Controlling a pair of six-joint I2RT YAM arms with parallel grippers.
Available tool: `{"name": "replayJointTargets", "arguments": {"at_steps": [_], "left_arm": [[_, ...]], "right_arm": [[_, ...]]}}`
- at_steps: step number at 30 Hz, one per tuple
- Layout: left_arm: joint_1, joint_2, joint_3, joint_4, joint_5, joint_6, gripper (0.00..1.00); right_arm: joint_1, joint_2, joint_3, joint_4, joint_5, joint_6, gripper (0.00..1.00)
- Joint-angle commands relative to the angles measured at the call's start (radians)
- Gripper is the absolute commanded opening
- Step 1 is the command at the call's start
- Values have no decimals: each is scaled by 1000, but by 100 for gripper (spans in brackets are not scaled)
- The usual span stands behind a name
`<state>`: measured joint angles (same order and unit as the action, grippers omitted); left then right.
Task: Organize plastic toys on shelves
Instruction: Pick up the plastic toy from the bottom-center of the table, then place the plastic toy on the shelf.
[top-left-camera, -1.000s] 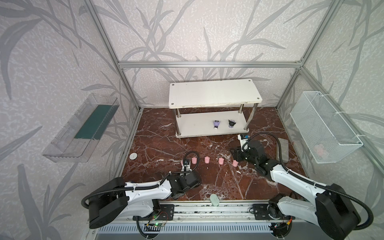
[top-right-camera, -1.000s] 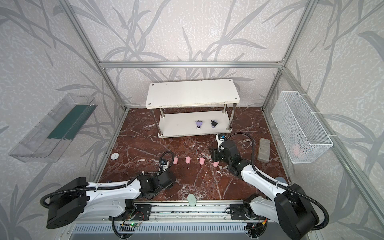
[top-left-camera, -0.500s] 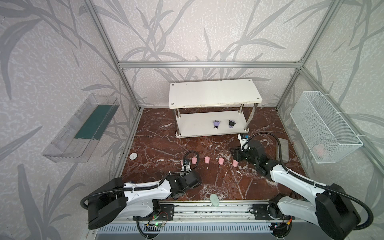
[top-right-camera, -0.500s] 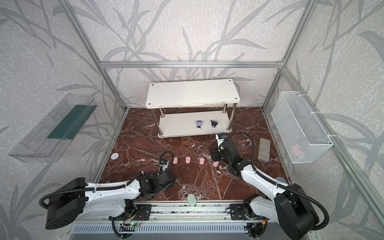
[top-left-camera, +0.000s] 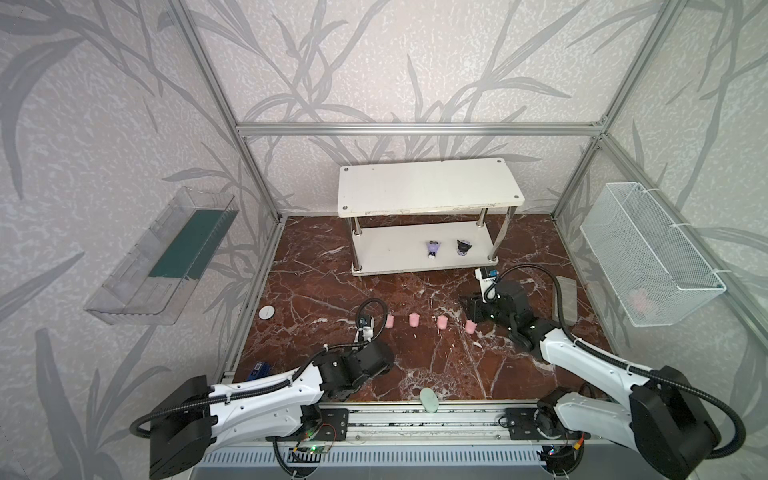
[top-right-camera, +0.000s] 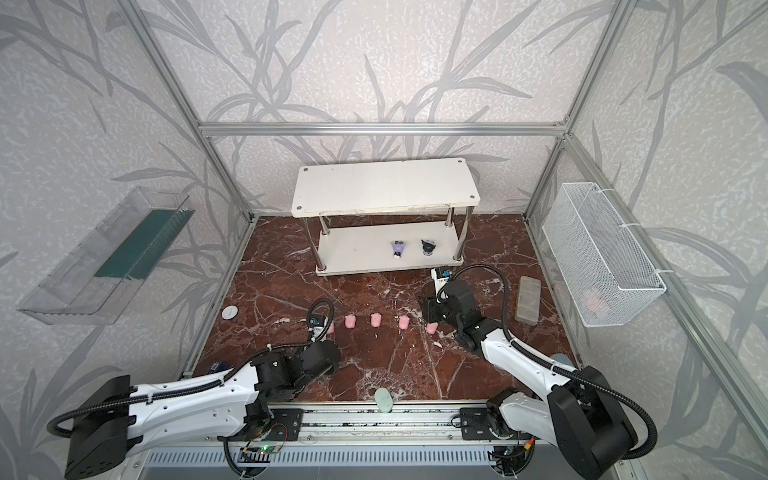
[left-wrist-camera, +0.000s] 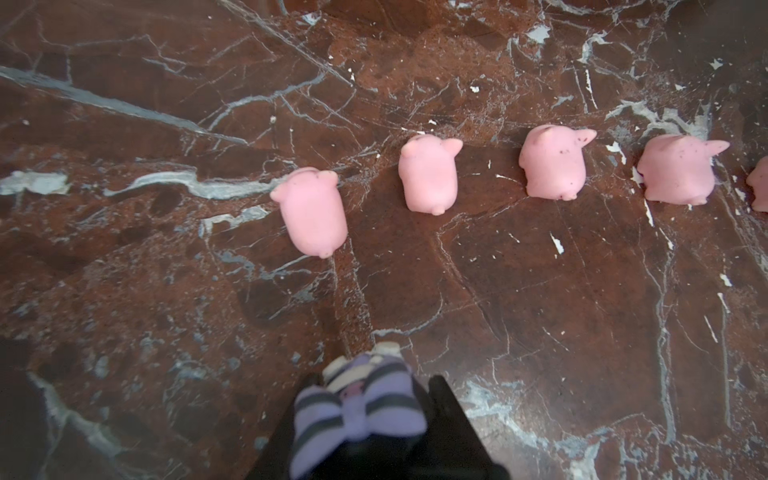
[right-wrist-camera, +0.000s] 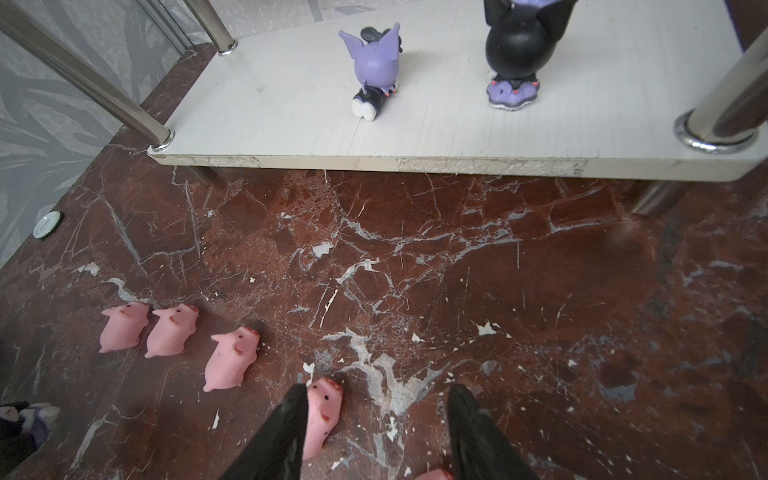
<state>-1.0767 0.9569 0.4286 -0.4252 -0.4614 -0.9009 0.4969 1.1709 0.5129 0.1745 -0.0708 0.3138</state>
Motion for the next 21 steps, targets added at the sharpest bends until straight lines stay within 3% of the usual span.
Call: {"name": "replayJointTargets", "arguments": {"at_steps": [1,9,21], "left_arm": [[5,-42,105,-139,-69,18,32],[29,29,355,-208,-143,152,33],[240,351,505,115,16,314,32]], "right_arm": [[2,-17,8,2,7,-5,55],[2,-39,12,-21,22,-16,55],[-7,-60,12,-35,35,-24,55]]}}
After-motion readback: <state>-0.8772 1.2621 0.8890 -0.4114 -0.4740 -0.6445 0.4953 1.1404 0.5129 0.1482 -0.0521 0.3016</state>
